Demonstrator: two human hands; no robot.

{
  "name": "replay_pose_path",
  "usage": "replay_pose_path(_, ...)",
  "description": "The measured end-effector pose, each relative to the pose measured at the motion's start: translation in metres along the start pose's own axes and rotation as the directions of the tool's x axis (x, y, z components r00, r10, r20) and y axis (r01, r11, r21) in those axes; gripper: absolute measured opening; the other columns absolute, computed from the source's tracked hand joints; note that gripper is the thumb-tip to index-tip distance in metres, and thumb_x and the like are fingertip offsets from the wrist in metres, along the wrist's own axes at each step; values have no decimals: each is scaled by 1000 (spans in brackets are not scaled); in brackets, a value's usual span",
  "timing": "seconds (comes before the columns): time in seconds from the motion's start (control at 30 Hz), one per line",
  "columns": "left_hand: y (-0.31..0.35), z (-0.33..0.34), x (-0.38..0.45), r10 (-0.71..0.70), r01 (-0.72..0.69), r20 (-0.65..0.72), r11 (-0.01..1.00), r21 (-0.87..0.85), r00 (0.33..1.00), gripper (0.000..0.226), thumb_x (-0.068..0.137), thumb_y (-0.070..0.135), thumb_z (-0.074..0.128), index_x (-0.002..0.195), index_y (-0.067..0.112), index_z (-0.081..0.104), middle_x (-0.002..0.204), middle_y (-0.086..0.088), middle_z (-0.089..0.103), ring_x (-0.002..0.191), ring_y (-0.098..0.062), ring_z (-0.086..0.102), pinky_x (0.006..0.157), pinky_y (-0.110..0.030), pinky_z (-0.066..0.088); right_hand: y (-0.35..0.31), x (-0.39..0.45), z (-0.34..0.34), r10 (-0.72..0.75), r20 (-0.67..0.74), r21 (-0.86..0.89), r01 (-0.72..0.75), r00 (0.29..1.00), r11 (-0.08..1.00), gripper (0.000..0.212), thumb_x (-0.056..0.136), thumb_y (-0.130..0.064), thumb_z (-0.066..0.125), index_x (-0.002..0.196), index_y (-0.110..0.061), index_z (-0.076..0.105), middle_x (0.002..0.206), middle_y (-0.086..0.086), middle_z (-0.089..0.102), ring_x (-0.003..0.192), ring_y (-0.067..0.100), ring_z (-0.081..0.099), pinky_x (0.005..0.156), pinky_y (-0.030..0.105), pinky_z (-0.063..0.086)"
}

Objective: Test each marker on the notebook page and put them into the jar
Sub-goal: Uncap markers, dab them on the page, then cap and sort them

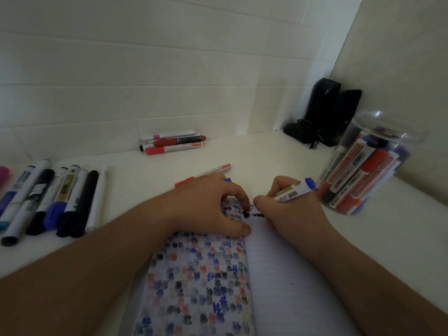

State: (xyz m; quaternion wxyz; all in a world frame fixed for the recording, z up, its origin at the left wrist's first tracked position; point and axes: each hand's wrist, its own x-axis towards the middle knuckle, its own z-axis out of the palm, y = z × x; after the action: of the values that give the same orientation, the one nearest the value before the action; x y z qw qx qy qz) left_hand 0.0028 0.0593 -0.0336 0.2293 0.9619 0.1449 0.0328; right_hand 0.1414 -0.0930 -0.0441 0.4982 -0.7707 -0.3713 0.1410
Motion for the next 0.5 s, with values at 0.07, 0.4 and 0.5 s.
replay_pose_path(0.07,0,0,0,0,0,1,1000,7,1000,51,69,76,72,114,56,59,101,17,52,90,-1,51,79,-26,50,1,1,0,4,-13,8,-4,1000,1000,29,78,-12,76,65,-13,51,61,19,58,52,19,51,53,35,45)
replay_pose_path(0.4,0,0,0,3,-3,-1,1000,12,1000,51,70,76,71,114,55,59,101,15,51,90,-2,51,80,-27,50,1,0,0,-12,11,-2,12,1000,1000,32,77,-12,77,63,-15,48,56,8,53,53,17,50,53,32,45)
replay_pose_path(0.5,1,0,-1,8,-8,-1,1000,8,1000,50,71,75,72,115,55,59,103,16,51,91,-2,51,80,-25,49,1,1,0,-2,25,5,2,1000,1000,34,77,-10,77,62,-16,46,55,4,51,52,17,48,53,31,43)
